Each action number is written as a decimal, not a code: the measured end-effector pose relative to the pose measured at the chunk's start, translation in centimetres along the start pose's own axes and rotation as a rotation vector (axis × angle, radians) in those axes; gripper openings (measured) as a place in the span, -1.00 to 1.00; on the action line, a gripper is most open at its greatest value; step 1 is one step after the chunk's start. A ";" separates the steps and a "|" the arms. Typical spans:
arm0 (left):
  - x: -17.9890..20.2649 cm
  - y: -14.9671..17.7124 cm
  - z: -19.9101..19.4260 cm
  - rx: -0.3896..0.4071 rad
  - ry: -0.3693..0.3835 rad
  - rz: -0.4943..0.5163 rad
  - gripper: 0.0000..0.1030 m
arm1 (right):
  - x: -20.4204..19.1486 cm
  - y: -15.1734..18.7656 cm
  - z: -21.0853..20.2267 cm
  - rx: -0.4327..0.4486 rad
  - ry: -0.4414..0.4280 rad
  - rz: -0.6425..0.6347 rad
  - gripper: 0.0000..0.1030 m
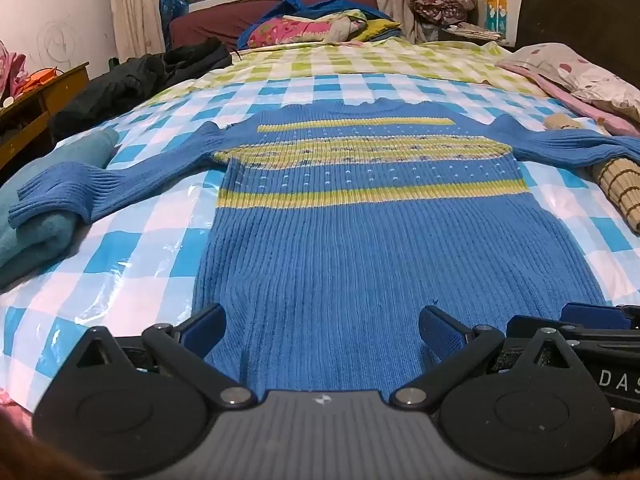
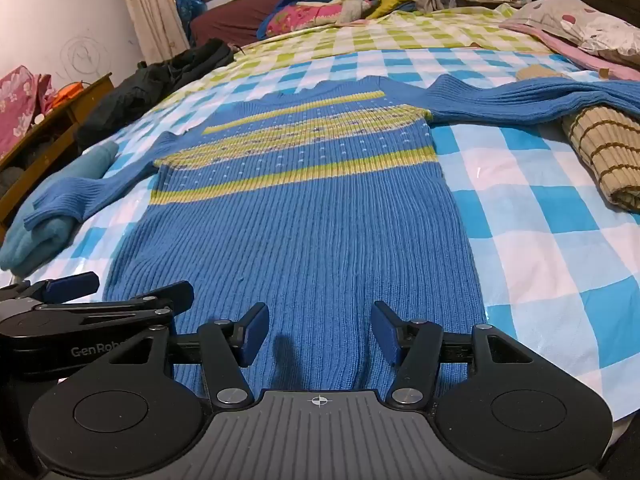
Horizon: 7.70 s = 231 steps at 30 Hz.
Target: Fold small clothes
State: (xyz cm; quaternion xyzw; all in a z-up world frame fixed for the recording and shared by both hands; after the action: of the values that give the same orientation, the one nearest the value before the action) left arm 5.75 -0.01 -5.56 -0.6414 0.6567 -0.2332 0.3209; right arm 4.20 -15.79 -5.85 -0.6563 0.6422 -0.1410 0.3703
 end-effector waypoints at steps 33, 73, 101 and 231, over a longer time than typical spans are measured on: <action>1.0 -0.2 0.5 -0.015 0.029 0.011 1.00 | 1.0 -0.9 -0.1 0.019 0.038 -0.008 0.17; 6.2 -6.0 2.6 0.049 0.041 0.074 1.00 | 5.9 -6.0 0.3 0.118 0.136 -0.024 0.17; 11.0 -9.7 4.6 0.078 0.061 0.146 1.00 | 10.7 -9.2 0.7 0.162 0.177 0.014 0.16; 19.3 -13.6 8.4 0.148 0.015 0.192 1.00 | 35.7 -14.3 -4.1 0.528 0.245 0.727 -0.27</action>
State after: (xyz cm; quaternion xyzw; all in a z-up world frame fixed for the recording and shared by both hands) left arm 21.77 -19.15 -3.96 -0.5484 0.6984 -0.2538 0.3834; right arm 16.94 -52.22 -3.85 -0.2506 0.8116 -0.2370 0.4715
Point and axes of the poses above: each gripper's, at about its wrist camera, not at the fingertips, and z roughly the way its jaws point, x to its right, y to its underside, the point moved 8 cm from there along z, roughly the way its jaws point, and after that the axes turned 6 degrees about -y, right-handed, at the moved point
